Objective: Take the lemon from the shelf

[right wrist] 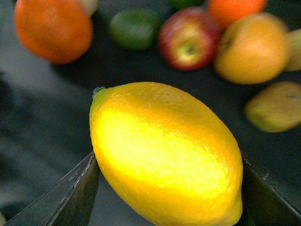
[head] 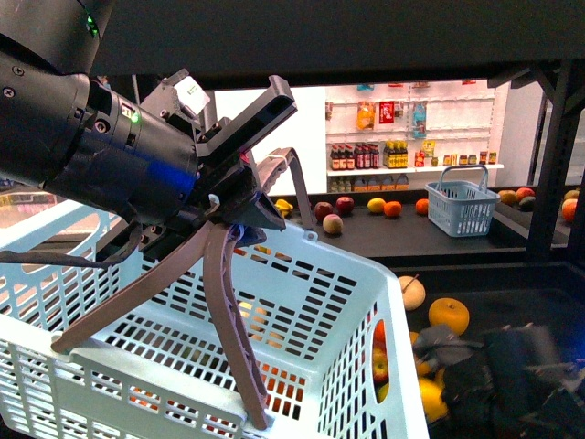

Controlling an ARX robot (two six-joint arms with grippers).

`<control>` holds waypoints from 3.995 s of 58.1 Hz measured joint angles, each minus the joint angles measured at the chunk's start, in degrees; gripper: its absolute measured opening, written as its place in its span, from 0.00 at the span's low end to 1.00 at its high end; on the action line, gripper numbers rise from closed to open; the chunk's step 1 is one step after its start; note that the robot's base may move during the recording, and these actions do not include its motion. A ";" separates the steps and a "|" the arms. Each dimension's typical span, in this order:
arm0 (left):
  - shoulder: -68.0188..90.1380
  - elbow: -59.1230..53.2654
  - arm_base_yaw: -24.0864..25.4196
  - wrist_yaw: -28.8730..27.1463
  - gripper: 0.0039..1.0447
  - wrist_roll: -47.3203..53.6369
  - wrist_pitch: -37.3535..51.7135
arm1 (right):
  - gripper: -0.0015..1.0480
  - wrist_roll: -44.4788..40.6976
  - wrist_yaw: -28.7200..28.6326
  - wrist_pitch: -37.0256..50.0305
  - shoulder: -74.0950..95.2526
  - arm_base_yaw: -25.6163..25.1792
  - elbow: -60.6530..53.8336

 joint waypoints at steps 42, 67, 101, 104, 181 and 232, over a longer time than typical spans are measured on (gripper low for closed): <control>0.00 0.00 -0.02 0.09 0.16 0.04 0.00 | 0.70 28.87 -3.87 -5.18 -41.00 5.64 -20.98; 0.00 0.00 -0.02 0.00 0.16 0.00 0.00 | 0.93 32.98 1.73 -3.89 -34.56 12.59 -16.96; 0.07 0.00 0.00 -0.11 0.16 -0.04 -0.11 | 0.93 20.11 21.49 -24.17 -90.66 3.26 -42.80; 0.07 0.00 0.00 -0.09 0.16 -0.13 -0.11 | 0.93 18.43 24.46 -29.09 -98.18 3.78 -45.77; 0.07 0.00 0.04 0.00 0.16 0.17 -0.11 | 0.03 11.87 11.80 -40.74 -143.23 -2.71 -72.15; 0.07 -0.44 0.31 -3.06 0.16 -5.38 5.90 | 0.93 11.80 11.87 -40.61 -143.51 -2.71 -72.15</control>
